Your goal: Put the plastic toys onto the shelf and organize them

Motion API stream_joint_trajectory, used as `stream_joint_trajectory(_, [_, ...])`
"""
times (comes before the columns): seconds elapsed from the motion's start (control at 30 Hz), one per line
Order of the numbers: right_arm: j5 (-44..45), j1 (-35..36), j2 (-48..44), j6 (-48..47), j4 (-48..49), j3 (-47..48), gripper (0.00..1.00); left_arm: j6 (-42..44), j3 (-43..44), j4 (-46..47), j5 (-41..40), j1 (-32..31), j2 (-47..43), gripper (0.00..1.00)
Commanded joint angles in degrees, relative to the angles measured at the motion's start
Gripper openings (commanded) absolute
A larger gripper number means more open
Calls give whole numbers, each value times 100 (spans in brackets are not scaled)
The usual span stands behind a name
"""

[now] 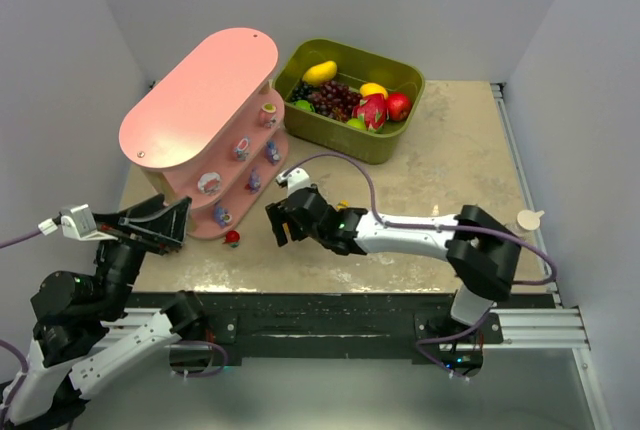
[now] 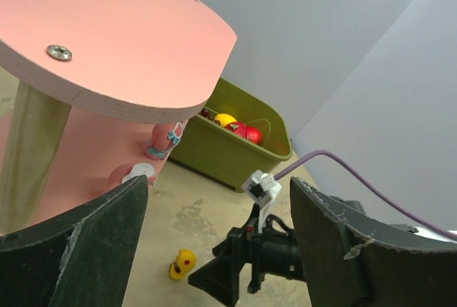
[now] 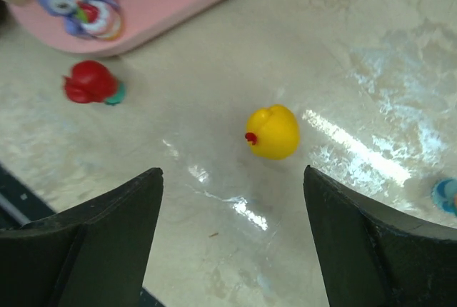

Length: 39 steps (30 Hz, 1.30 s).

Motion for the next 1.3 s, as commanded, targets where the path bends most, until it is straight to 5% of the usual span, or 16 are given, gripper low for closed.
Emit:
stream_joint_trajectory(0.0, [1202, 146, 491, 669, 0, 449, 78, -140, 163, -9, -227, 21, 30, 85])
stream_joint_trajectory(0.47, [2012, 208, 1458, 1100, 106, 862, 60, -131, 162, -44, -377, 21, -102, 85])
stream_joint_trajectory(0.7, [2161, 208, 1423, 1004, 299, 827, 40, -140, 171, -35, -412, 21, -120, 86])
stream_joint_trajectory(0.87, [2135, 208, 1117, 705, 343, 739, 12, -140, 171, -44, -412, 21, -129, 86])
stream_joint_trajectory(1.27, [783, 208, -974, -1711, 651, 659, 10, -210, 277, -123, -412, 21, -76, 86])
